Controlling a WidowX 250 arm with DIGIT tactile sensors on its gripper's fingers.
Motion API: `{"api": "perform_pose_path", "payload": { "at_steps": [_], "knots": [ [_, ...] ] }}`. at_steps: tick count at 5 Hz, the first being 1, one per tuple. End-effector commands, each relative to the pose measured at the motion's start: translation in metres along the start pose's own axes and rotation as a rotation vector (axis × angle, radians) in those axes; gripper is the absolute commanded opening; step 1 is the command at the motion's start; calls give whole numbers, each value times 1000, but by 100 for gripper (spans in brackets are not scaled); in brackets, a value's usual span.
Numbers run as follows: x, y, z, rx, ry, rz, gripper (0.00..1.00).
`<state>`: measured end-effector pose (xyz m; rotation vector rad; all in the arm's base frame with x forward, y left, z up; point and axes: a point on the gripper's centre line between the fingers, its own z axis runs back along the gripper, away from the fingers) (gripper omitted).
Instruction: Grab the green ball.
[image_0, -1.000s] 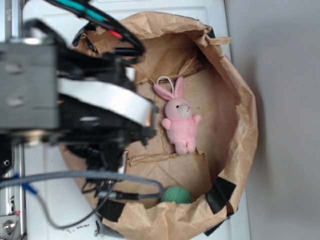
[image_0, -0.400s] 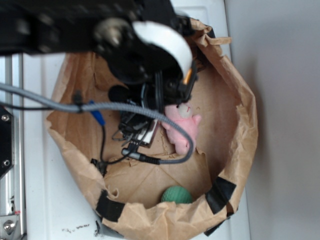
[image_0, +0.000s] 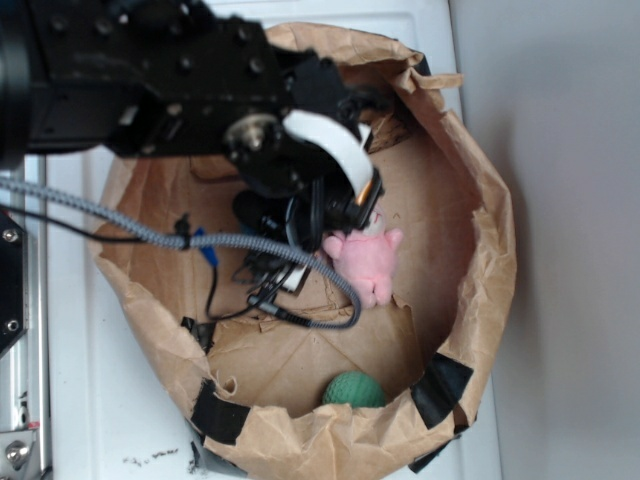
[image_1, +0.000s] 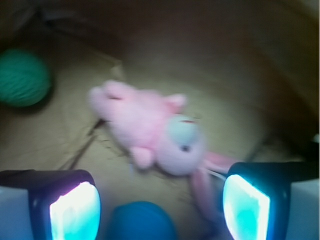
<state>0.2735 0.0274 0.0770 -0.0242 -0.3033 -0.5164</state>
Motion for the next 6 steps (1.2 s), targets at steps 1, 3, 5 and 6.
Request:
{"api": "perform_pose_path", "payload": {
  "at_steps": [1,3,5,6],
  "knots": [
    [34,-45,-3,-44,-46,-192,100],
    [55,-72,-13,-112,-51,-252,100],
    [60,-88,-26,-161,-135,-296,100],
    [72,-69,-43,-219,-185,-315,100]
  ]
}}
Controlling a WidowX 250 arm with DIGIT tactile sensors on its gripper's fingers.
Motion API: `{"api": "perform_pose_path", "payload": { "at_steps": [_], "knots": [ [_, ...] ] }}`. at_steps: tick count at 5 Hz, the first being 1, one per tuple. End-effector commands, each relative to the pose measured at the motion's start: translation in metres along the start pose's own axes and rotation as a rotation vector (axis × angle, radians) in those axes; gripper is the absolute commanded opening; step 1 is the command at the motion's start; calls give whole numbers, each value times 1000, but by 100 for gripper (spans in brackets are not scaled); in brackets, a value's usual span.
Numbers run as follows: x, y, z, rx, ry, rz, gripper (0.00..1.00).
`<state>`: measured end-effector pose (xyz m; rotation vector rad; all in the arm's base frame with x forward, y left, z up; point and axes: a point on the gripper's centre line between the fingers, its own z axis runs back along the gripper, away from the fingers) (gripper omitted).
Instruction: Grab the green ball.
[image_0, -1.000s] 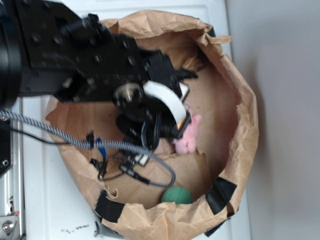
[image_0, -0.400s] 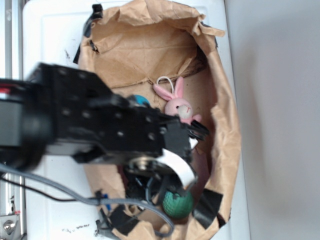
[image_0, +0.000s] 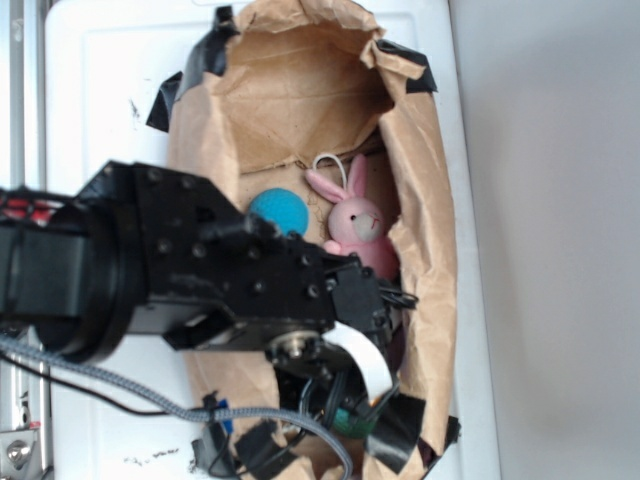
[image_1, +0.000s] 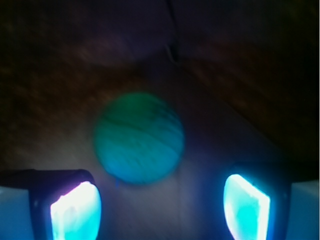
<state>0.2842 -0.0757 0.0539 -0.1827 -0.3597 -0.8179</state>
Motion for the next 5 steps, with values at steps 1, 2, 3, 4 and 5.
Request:
{"api": "perform_pose_path", "payload": {
  "at_steps": [1,2,3,4,5],
  "knots": [
    [14,34,-11,-139,-86,-50,100],
    [11,38,-15,-139,-112,-60,100],
    [12,44,-17,-138,-130,-60,0],
    [14,43,-9,-145,-144,-54,0],
    [12,39,3,-152,-157,-40,0]
  ]
}}
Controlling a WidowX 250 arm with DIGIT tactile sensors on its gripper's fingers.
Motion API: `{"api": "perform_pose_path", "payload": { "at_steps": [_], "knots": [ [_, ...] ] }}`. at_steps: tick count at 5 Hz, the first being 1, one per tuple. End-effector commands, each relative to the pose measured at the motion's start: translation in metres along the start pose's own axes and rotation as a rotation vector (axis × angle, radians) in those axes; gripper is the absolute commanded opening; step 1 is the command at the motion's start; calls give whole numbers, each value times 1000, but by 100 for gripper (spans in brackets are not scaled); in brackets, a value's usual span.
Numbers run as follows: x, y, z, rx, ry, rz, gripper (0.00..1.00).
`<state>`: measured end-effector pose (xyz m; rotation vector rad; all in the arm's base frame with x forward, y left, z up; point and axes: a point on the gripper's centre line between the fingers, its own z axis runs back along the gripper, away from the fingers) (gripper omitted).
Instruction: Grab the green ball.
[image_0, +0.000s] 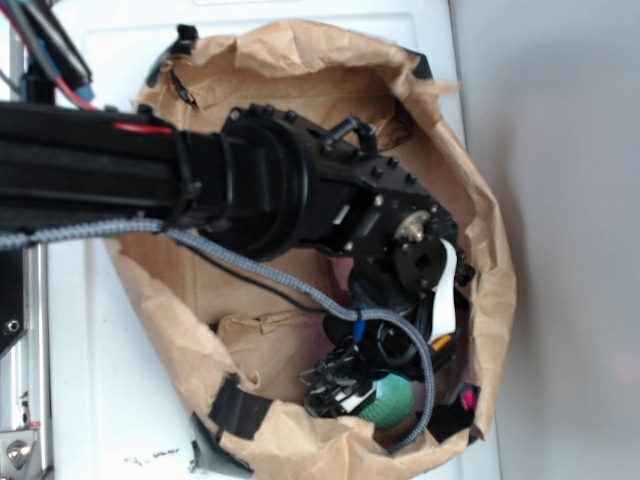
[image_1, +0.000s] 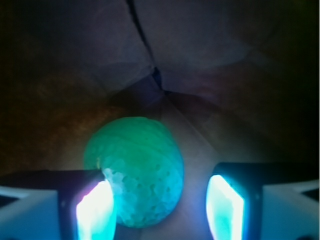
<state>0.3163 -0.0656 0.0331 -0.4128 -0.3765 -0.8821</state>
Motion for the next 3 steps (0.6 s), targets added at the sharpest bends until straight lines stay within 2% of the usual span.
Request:
{"api": "perform_pose_path", "payload": {
  "at_steps": [1,2,3],
  "knots": [
    [9,-6,43,55,-64,1,0],
    [6,-10,61,75,-76,31,0],
    [1,-12,80,143,-96,56,0]
  ]
}}
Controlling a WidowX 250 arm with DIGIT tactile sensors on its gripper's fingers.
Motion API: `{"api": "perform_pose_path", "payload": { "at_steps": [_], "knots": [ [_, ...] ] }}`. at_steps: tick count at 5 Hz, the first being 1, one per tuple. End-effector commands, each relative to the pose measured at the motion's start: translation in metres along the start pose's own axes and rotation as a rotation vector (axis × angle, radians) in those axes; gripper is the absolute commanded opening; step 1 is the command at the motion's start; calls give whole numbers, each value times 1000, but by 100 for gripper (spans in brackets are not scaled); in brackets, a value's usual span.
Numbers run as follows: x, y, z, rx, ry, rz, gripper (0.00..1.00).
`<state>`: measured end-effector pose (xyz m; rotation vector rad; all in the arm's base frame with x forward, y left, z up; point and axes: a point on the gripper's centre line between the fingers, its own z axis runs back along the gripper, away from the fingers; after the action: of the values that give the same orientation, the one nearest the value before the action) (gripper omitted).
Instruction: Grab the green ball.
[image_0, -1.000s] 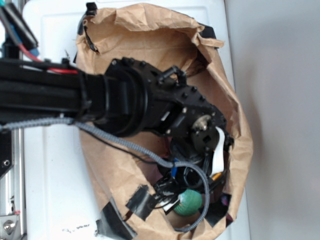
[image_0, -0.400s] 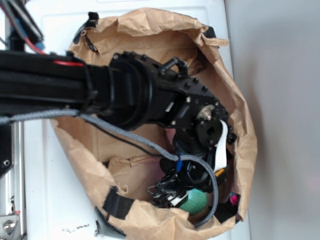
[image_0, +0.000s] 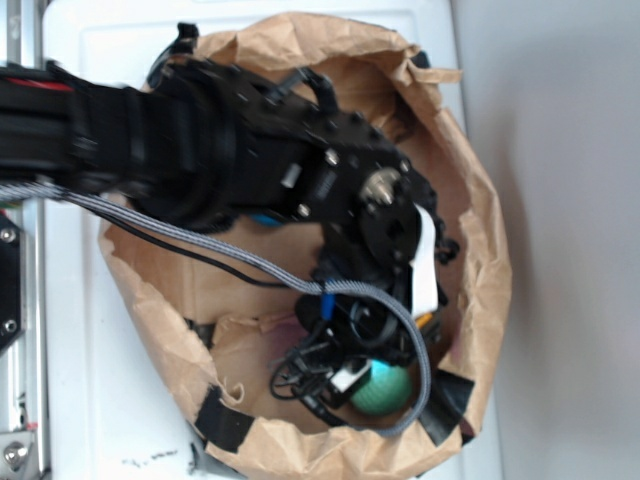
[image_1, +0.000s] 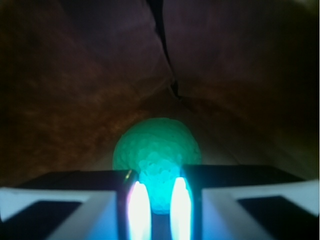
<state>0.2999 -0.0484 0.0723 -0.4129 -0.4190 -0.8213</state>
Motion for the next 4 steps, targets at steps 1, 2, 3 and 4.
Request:
{"api": "perform_pose_path", "payload": {
  "at_steps": [1,2,3,4],
  "knots": [
    [-2,1,51,154,-39,37,0],
    [-6,1,70,264,100,177,0],
    [-10,-6,104,415,366,390,0],
    [-8,-13,125,523,431,460,0]
  ]
}}
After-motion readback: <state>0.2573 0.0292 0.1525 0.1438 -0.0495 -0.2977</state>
